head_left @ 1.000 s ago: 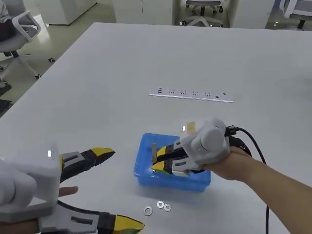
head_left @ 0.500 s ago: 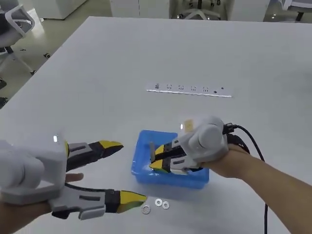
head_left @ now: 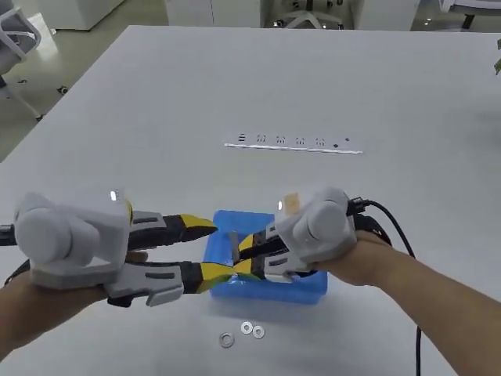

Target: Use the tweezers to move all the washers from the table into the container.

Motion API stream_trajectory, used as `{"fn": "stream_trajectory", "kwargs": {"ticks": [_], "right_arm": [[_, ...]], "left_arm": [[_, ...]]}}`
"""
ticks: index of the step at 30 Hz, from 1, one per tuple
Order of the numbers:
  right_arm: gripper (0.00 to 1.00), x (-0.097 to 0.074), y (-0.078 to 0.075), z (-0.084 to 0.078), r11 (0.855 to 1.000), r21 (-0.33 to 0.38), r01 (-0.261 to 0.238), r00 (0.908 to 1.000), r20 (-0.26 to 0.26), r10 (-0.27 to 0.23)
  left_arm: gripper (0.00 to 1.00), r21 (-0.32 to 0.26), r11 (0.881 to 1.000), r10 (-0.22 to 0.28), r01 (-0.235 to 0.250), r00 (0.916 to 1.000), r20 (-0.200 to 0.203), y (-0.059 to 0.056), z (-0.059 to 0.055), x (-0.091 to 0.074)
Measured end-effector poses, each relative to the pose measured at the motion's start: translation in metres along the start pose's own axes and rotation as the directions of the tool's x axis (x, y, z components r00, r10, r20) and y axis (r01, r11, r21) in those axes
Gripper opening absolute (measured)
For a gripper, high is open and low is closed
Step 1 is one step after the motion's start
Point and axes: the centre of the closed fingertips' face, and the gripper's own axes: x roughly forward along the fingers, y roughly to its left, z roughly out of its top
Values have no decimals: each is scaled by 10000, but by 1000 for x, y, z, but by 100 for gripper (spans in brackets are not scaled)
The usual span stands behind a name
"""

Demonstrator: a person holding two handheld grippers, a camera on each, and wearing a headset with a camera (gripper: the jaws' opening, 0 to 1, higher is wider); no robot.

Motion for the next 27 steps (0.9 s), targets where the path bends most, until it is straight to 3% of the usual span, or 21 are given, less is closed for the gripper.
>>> {"fn": "stream_trajectory", "kwargs": {"ticks": [3,11,19,27], "right_arm": [[10,0,0,-1,10000,-16,-14,10000,17,14],[10,-1,0,-1,9999,-138,-66,10000,36,66],[10,-1,1,-1,9994,-313,-120,9999,5,120],[12,-1,1,-3,9994,-332,-70,9999,-121,66]], "left_arm": [[28,257,9996,-72,74,10000,-55,6,-1,6],[16,671,9966,-471,475,9989,-82,9,2,18],[7,838,9937,-722,738,9971,-231,6,2,24],[6,898,9923,-839,855,9963,-209,8,0,25]]}}
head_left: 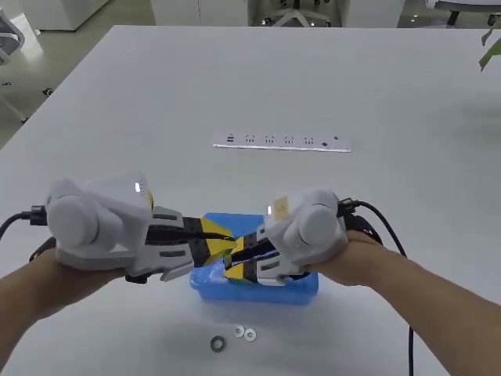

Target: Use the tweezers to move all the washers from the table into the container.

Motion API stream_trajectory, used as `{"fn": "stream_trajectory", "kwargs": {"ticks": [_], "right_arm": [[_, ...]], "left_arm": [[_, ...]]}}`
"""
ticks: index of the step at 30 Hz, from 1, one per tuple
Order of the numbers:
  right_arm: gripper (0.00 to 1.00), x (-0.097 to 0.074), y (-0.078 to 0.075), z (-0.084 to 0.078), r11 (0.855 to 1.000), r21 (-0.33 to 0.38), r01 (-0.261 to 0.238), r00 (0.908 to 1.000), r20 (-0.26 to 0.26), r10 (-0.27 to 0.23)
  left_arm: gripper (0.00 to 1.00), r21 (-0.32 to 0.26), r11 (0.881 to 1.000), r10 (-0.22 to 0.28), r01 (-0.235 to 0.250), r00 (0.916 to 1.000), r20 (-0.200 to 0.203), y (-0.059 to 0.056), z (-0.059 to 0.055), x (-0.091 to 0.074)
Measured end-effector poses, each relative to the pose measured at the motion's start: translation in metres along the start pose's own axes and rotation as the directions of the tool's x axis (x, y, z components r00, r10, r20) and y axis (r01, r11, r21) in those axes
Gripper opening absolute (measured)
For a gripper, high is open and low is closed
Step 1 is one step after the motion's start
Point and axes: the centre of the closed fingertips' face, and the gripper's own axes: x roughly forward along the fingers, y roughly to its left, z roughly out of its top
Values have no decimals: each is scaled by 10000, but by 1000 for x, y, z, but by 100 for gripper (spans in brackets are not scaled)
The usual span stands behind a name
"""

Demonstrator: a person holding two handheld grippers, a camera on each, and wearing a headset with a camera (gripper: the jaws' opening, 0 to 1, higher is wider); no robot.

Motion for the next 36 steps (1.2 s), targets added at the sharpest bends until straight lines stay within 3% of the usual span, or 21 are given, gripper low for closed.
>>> {"fn": "stream_trajectory", "kwargs": {"ticks": [14,36], "right_arm": [[17,-6,-2,-1,9994,249,225,9997,-89,-222],[35,-39,-5,9,9843,1291,1204,9927,-118,-1199]], "left_arm": [[5,35,10000,-3,4,9999,-100,-2,3,1],[5,254,9996,-101,102,9999,-41,-8,18,-5]]}}
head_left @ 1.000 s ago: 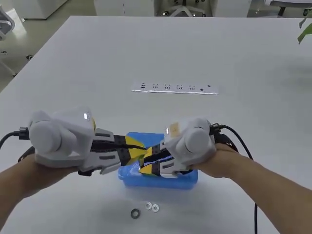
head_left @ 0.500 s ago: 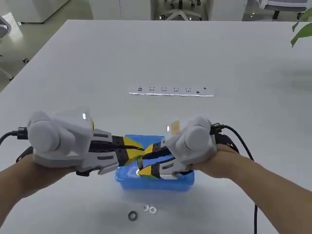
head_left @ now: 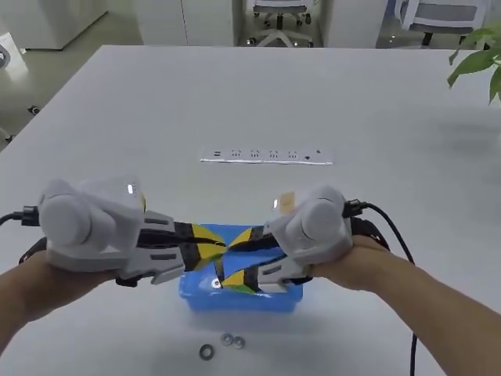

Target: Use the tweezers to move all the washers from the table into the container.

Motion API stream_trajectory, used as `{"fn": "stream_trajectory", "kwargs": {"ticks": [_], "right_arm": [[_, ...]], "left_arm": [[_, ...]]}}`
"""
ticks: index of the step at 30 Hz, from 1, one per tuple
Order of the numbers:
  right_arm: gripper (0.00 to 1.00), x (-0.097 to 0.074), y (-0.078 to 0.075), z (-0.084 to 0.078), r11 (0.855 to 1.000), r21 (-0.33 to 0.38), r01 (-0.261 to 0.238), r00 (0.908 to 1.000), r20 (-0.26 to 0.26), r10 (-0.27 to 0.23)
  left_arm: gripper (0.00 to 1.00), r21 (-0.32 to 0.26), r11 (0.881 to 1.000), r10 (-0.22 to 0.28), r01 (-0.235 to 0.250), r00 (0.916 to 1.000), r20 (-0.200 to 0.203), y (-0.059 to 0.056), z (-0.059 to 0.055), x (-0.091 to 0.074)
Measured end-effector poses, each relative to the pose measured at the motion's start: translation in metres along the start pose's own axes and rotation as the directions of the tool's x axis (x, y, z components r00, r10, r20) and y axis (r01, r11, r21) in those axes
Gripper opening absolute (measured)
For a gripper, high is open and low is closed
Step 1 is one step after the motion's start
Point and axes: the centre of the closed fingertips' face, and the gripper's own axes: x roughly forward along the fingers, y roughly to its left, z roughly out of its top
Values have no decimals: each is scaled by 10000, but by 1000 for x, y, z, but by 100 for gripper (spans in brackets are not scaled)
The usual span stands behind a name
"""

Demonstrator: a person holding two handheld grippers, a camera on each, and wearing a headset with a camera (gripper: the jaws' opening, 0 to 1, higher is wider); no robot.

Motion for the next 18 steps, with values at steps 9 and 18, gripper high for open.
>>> {"fn": "stream_trajectory", "kwargs": {"ticks": [9,18], "right_arm": [[42,-16,1,-1,9988,249,427,9990,-133,-424],[52,-34,2,-3,9936,625,946,9953,-246,-932]], "left_arm": [[5,147,9999,11,-12,10000,68,-6,12,-6],[5,275,9996,-18,16,10000,77,-12,21,-11]]}}
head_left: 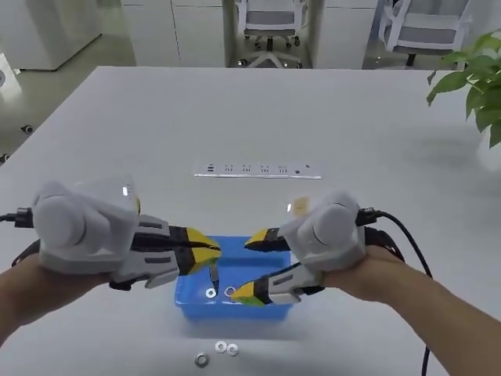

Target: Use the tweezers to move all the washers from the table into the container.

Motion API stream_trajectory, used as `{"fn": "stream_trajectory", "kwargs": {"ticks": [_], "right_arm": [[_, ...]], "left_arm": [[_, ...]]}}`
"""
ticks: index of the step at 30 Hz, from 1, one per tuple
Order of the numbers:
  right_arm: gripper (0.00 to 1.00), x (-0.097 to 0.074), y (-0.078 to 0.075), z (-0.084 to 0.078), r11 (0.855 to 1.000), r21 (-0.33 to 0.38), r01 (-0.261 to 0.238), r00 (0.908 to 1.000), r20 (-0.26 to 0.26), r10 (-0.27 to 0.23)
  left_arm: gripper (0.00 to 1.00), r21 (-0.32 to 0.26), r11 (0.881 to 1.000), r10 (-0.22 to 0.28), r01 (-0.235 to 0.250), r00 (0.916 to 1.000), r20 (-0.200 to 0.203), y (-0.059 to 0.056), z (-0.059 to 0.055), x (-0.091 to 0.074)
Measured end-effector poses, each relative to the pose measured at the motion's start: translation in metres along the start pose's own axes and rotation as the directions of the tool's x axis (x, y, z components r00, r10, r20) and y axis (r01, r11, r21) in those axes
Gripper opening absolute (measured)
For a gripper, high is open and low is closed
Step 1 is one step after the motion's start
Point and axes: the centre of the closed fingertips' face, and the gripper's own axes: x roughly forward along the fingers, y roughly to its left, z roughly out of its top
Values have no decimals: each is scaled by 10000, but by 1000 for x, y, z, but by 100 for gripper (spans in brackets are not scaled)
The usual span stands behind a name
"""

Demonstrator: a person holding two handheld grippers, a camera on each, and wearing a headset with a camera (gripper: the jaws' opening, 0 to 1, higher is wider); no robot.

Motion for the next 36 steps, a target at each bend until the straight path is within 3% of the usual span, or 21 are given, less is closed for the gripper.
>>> {"fn": "stream_trajectory", "kwargs": {"ticks": [20,36], "right_arm": [[67,-39,10,-14,9892,988,1079,9942,-78,-1076],[81,-55,30,-28,9736,1614,1614,9862,109,-1653]], "left_arm": [[5,277,9995,-177,174,9998,121,-16,17,-13],[5,383,9980,-504,495,9985,218,-33,22,-15]]}}
